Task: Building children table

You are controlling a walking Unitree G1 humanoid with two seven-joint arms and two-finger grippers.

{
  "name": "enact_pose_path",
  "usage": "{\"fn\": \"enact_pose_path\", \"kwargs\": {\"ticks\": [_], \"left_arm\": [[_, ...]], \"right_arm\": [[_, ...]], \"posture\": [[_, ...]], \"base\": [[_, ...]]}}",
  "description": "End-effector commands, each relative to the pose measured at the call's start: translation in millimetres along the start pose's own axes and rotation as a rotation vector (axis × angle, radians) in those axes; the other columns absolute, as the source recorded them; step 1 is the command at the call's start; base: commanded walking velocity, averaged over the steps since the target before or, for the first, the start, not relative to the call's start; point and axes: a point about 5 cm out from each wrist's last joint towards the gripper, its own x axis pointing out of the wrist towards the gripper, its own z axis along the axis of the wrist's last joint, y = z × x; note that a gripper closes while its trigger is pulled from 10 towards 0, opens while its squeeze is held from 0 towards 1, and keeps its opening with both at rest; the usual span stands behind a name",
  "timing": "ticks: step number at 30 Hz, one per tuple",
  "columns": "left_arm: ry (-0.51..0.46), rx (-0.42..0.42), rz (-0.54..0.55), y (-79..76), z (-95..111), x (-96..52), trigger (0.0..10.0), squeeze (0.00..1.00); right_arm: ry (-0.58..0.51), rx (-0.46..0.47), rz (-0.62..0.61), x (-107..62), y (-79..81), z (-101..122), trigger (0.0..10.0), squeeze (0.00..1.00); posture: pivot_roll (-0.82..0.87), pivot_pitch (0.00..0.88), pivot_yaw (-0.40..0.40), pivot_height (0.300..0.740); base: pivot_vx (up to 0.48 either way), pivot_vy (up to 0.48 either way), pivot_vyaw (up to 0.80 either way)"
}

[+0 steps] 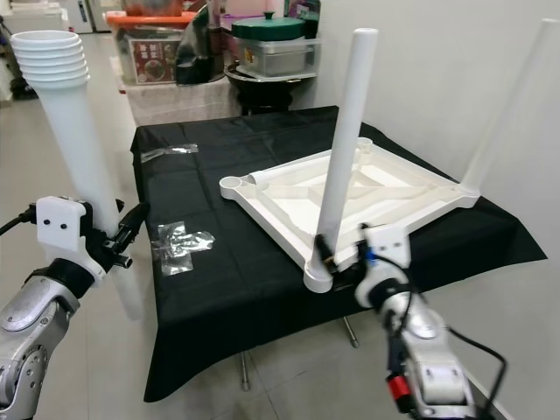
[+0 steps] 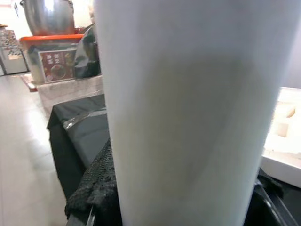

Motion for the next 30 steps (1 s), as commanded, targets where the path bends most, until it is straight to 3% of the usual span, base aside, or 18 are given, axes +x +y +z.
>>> {"fn": "enact_pose_path", "kwargs": {"ticks": [1,6,12,17,19,30], "left_arm": [[-0.006,0.023,0.014,4.9,1.6,-2.5,10.0,0.00],[-0.007,0.027,0.019,5.3,2.3,-1.7,10.0,0.00],[-0.006,0.023,0.011,1.2,1.7,-0.2,10.0,0.00],[-0.005,0.029,0.011,3.1,2.3,-0.5,10.0,0.00],[-0.001,0.031,0.016,4.6,1.3,-1.4,10.0,0.00],[0.004,0.026,0.009,1.7,-1.1,-0.4,10.0,0.00]], "right_arm": [[0.029,0.012,0.083,-1.5,11.4,-5.7,10.0,0.00],[0.028,0.008,0.097,1.3,13.7,-5.6,10.0,0.00],[0.091,0.004,-0.094,14.5,-1.4,-13.2,10.0,0.00],[0.063,0.016,-0.020,8.4,8.0,-8.2,10.0,0.00],[0.079,-0.003,0.006,-1.6,7.8,-12.3,10.0,0.00],[0.106,-0.024,-0.070,-0.1,-3.2,-13.9,10.0,0.00]], "posture": [[0.03,0.000,-0.039,0.740],[0.03,0.000,-0.042,0.740],[0.03,0.000,-0.039,0.740],[0.04,0.000,-0.042,0.740],[0.03,0.000,-0.041,0.740],[0.03,0.000,-0.036,0.740]], "base": [[0.000,0.000,0.00],[0.000,0.000,0.00],[0.000,0.000,0.00],[0.000,0.000,0.00],[0.000,0.000,0.00],[0.000,0.000,0.00]]}}
